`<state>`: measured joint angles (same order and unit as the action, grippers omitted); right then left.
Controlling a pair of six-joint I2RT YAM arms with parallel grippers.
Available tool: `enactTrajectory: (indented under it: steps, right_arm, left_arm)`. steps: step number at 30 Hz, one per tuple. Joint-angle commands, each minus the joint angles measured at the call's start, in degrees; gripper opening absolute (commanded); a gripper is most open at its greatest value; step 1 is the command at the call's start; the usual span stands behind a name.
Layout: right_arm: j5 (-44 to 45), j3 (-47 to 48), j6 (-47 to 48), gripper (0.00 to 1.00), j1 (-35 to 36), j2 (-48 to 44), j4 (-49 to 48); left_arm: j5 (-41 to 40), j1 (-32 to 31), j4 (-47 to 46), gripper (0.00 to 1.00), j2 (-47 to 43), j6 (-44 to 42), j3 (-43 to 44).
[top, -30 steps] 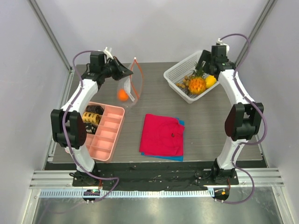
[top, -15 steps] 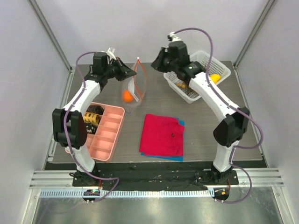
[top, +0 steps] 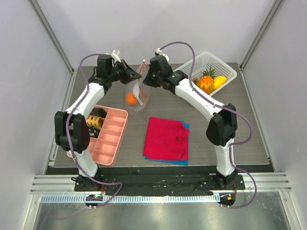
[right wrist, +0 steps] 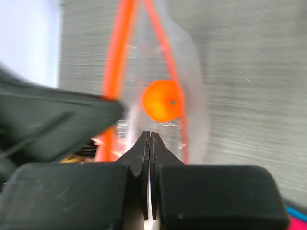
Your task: Open the zip-top bag and remove the fake food
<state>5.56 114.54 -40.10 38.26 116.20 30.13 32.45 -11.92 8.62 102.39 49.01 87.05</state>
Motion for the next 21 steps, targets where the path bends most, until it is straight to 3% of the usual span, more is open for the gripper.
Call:
enactTrajectory:
  steps: [1,8,16,21]
  right_arm:
    - [5.06,-3.62,-0.86,0.01,0.06,-5.37,-3.15]
    - [0.95,-2.84,-2.35,0.01,-0.03,-3.53,-3.23]
    - [2.52,1.39,-13.68,0.02,-1.87,1.22,4.05]
    - [0.33,-6.60,-16.86,0.01,-6.87,-0.27,3.98]
  left_arm:
    - [0.51,-0.12,-2.21,0.00,-0.53,-0.59,0.05]
    - [1.30,-0.73,-2.47,0.00,-0.88,-0.41,0.32]
    - [1.39,-2.23,-2.12,0.00,-1.05,-1.99,0.58]
    - [-0.10,-2.23,-0.62,0.00,-2.10,-3.66,1.11]
